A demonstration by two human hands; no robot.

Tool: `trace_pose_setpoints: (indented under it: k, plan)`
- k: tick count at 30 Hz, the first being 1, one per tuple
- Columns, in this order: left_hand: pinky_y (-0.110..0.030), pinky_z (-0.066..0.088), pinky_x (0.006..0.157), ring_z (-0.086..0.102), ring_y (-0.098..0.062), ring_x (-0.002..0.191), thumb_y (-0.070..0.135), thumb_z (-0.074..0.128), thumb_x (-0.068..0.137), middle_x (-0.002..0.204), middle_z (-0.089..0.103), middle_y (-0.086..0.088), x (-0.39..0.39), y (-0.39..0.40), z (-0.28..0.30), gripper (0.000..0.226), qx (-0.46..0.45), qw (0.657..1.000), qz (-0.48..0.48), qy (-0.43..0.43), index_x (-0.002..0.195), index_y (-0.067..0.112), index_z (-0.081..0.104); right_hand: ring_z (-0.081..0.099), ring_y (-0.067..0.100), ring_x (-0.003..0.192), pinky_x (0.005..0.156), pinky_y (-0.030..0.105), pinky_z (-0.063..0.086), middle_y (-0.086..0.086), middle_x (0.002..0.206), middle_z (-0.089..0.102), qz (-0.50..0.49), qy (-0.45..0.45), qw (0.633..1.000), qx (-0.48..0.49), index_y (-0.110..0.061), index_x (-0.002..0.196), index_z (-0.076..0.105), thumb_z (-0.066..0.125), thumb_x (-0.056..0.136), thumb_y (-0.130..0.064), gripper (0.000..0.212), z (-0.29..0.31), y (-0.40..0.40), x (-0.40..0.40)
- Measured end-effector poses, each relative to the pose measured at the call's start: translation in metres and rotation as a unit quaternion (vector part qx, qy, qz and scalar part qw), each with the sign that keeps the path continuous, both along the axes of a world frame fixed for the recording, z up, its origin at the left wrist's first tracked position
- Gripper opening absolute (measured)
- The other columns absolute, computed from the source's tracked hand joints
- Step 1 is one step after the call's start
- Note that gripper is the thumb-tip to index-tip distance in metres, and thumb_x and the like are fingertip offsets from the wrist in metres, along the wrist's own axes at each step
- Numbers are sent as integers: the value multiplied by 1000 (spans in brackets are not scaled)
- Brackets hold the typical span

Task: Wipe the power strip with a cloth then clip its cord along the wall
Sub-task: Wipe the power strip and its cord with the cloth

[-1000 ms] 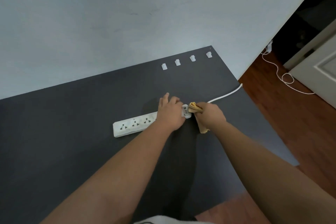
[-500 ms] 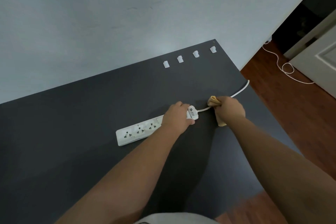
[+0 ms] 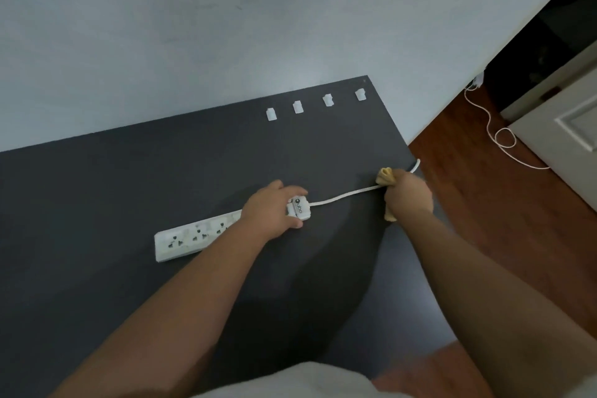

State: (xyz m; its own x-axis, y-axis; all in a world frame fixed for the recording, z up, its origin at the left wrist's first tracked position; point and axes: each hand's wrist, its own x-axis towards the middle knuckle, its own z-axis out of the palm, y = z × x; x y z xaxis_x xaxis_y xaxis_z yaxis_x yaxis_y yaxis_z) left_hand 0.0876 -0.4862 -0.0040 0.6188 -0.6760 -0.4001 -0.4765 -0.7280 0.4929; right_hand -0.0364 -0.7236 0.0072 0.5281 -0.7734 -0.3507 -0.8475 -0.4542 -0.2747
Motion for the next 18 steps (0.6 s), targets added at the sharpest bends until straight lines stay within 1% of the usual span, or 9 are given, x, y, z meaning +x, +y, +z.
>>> trace_pose_setpoints:
  k: [2,5,6,8,11,14,16,17,18]
  plan:
    - [-33,45,85,55,-18,105,38,79,68,102,43,9,-1,-6,2,64,27,1000,1,-3,125,48,50,60,40,101,81,42,52,14,111,62,28,-10,999,20,-18,106,59,48,77,-3,34,-4,25,5]
    - [-35,46,82,54,-19,104,36,79,69,104,44,8,-1,-16,6,64,69,998,-13,-3,124,49,50,57,37,106,82,40,47,13,116,58,159,-25,985,60,-14,113,52,48,81,-5,34,-13,67,11]
    - [-34,45,80,53,-19,102,35,79,69,103,44,7,0,-18,8,64,77,997,-13,0,124,50,49,56,37,106,83,40,47,13,116,57,194,-28,979,62,-13,114,51,47,82,-7,33,-14,67,12]
    - [-32,42,76,52,-17,100,35,79,69,102,44,7,0,-21,10,64,85,996,-7,6,123,51,50,57,37,105,84,41,48,13,115,58,213,-35,975,60,-13,111,53,46,83,-7,30,-14,43,10]
    - [-31,40,75,51,-15,98,33,80,68,101,45,7,-2,-22,10,64,85,996,12,19,122,52,51,59,38,102,83,41,51,13,108,62,151,-34,987,41,-15,103,57,49,77,-5,29,-10,-22,-8]
    - [-32,43,78,51,-14,98,32,81,67,100,45,9,-4,-21,11,65,76,996,30,26,121,53,51,61,35,98,74,36,50,7,101,63,77,-27,996,38,-22,93,56,51,75,-1,28,-2,-79,-22]
    - [-32,43,78,51,-13,96,31,81,67,99,45,9,-4,-20,11,65,72,997,32,24,121,52,52,61,34,98,73,34,49,6,103,62,44,-26,998,44,-24,91,54,55,73,0,31,2,-93,-19]
    - [-31,42,78,51,-13,95,31,81,67,98,44,9,-4,-19,11,65,72,997,32,23,121,51,53,61,33,98,74,33,49,4,104,62,26,-29,998,41,-22,93,54,57,72,1,31,3,-91,-17]
    - [-31,41,77,50,-12,95,31,81,67,97,44,10,-5,-19,11,64,73,997,31,22,121,51,53,59,31,100,75,33,48,-2,103,59,4,-41,998,41,-19,97,54,57,72,3,33,1,-86,-15]
